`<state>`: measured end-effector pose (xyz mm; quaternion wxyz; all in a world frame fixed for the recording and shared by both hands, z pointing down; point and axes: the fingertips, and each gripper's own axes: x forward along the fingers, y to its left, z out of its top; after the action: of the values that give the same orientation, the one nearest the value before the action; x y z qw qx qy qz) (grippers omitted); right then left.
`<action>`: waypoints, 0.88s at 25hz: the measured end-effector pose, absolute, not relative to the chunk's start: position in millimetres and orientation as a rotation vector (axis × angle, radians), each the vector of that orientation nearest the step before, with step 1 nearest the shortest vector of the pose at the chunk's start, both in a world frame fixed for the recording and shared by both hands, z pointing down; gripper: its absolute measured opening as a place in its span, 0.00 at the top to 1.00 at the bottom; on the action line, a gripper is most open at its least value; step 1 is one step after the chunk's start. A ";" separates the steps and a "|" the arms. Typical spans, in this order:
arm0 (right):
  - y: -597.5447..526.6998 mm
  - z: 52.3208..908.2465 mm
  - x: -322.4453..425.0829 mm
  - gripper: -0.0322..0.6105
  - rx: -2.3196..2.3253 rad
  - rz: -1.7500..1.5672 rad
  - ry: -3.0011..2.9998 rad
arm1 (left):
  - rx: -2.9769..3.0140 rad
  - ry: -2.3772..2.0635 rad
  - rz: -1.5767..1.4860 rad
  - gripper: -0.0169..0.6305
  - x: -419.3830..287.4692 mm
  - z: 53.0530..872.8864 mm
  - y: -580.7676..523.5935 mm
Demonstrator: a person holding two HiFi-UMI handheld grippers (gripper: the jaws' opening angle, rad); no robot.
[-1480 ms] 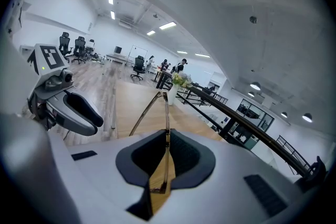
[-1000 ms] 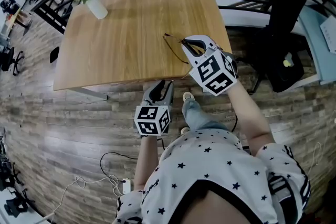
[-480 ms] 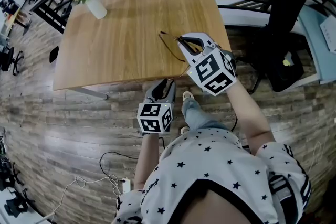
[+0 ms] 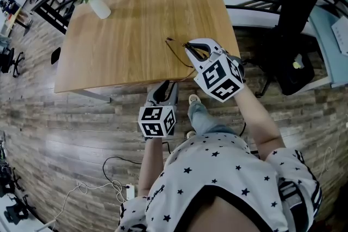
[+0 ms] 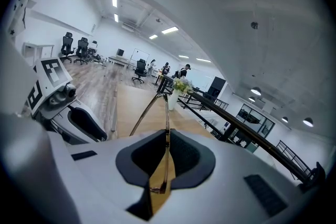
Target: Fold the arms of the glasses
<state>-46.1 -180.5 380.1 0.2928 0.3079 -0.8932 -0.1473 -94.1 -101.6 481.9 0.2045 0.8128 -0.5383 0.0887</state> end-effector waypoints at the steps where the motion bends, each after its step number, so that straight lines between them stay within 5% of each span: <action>1: -179.8 381.4 -45.9 0.92 0.819 -0.391 -2.378 | 2.265 -1.506 0.245 0.80 -95.3 481.2 -102.1; 22: -157.7 415.0 -45.5 0.92 0.749 -0.334 -2.362 | 2.223 -1.605 0.166 0.84 -108.7 455.3 -118.8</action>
<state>-45.5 -157.7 415.0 0.3153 0.2842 -0.8965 -0.1268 -108.7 -118.8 455.3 0.1962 0.7936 -0.5729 0.0591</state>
